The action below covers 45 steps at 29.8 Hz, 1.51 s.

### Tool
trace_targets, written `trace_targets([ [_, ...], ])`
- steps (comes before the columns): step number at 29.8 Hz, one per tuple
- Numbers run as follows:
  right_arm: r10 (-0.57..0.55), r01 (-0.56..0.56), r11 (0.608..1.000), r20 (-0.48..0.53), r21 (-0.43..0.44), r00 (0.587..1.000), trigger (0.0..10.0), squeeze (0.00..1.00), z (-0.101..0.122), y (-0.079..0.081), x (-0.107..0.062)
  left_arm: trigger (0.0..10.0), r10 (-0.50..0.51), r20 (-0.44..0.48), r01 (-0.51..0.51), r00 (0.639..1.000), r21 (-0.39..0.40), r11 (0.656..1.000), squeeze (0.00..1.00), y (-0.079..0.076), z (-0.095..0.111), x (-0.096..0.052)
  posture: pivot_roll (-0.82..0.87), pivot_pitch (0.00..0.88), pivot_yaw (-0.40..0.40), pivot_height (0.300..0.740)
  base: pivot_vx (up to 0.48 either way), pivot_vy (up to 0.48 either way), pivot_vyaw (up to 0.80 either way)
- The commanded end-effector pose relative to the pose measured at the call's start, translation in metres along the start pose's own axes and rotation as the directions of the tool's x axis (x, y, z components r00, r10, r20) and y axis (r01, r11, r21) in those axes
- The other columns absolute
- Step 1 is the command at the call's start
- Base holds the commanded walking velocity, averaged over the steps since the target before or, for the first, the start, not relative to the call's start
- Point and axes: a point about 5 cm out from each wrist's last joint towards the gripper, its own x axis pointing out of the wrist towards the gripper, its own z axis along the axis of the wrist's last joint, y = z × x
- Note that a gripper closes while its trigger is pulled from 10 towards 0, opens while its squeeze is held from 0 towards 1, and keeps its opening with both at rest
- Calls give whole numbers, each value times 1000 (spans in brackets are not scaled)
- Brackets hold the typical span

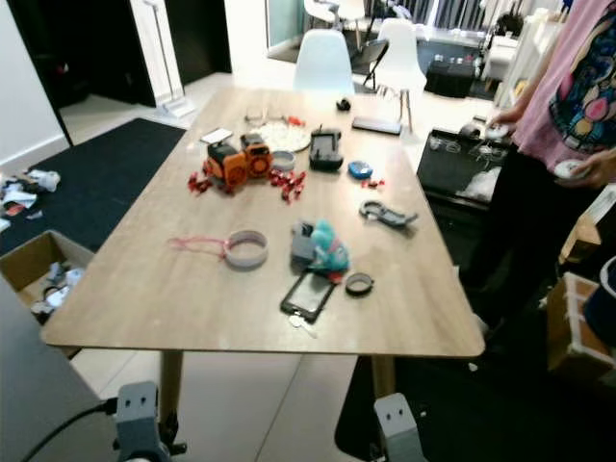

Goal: Hang keys on a hook

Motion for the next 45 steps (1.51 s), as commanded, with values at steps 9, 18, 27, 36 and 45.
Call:
trace_targets([
  [9,-10,10,1000,-25,4,1000,10000,0,-7,-2,-3,10000,7,-30,-6,1000,11,1000,0,2,-5,-2,82,47,-45,740,0,0,0],
  [18,-15,15,1000,-33,3,999,10000,0,-7,-4,-3,10000,-42,-21,43,999,71,997,0,-6,0,1,86,54,-43,740,0,0,0],
  [27,-17,17,1000,-34,5,999,10000,0,-8,-5,-3,10000,-7,-83,18,997,127,992,0,-3,-5,3,84,52,-40,740,0,-320,0],
  [36,-21,21,1000,-39,6,999,10000,0,-9,-6,-4,10000,-51,-15,53,999,143,988,0,4,4,3,86,54,-39,740,0,0,0],
  [45,-26,27,1000,-42,10,999,10000,0,-10,-7,-4,10000,-127,34,120,991,158,980,0,0,8,1,85,54,-38,740,0,0,0],
])
